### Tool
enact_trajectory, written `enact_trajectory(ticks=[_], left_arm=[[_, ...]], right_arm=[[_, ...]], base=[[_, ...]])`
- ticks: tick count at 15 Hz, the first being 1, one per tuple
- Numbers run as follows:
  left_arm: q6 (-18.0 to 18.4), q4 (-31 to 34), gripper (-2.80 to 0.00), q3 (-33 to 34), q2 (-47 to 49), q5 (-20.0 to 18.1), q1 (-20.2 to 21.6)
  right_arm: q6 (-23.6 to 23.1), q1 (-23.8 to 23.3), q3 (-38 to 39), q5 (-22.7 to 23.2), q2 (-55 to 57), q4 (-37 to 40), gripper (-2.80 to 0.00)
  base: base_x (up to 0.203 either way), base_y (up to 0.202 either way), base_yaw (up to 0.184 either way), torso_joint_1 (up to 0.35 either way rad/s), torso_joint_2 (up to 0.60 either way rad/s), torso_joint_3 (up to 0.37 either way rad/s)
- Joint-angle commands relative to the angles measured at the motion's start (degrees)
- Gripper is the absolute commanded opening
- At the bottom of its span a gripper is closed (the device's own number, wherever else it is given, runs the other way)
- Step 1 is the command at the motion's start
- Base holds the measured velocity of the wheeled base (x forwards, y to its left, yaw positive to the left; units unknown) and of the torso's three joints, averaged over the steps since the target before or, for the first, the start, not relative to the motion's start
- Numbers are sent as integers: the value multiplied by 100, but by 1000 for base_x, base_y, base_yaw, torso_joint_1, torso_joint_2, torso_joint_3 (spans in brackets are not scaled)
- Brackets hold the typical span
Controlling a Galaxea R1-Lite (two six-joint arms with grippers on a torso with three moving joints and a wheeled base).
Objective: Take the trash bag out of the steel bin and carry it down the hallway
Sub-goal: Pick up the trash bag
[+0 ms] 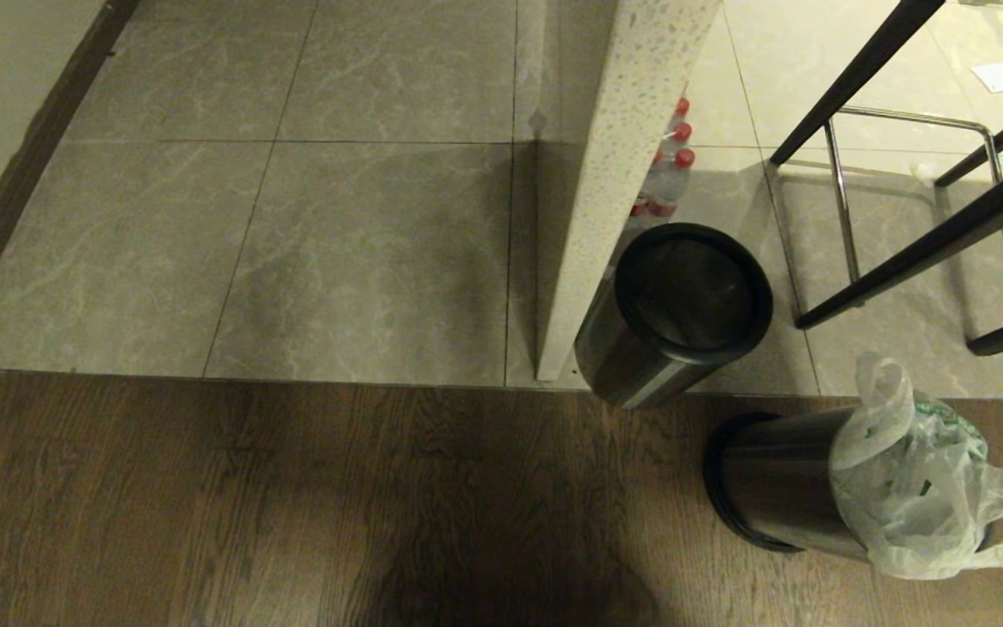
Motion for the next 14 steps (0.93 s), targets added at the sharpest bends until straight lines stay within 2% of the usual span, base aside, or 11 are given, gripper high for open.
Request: enact_trajectory(ticks=[1, 2, 3, 7, 9, 12, 14], left_arm=[[-2, 0, -280, 9, -9, 2, -2], [-2, 0, -280, 9, -9, 2, -2], [-2, 0, -280, 9, -9, 2, -2], [-2, 0, -280, 9, -9, 2, -2], [-2, 0, -280, 9, -9, 2, -2], [-2, 0, -280, 9, -9, 2, -2], [-2, 0, -280, 9, -9, 2, -2]], right_arm=[[19, -375, 354, 25, 213, -346, -280], [23, -462, 441, 83, 275, -518, -280], [25, -523, 449, 156, 294, -523, 0], [102, -660, 471, 352, 438, -689, 0], [354, -692, 480, 425, 835, -1458, 0], [403, -700, 484, 445, 864, -1531, 0], [576, -783, 464, 691, 1075, -2279, 0]], base=[[0, 0, 0, 0, 0, 0], [0, 0, 0, 0, 0, 0], [0, 0, 0, 0, 0, 0], [0, 0, 0, 0, 0, 0], [0, 0, 0, 0, 0, 0], [0, 0, 0, 0, 0, 0], [0, 0, 0, 0, 0, 0]])
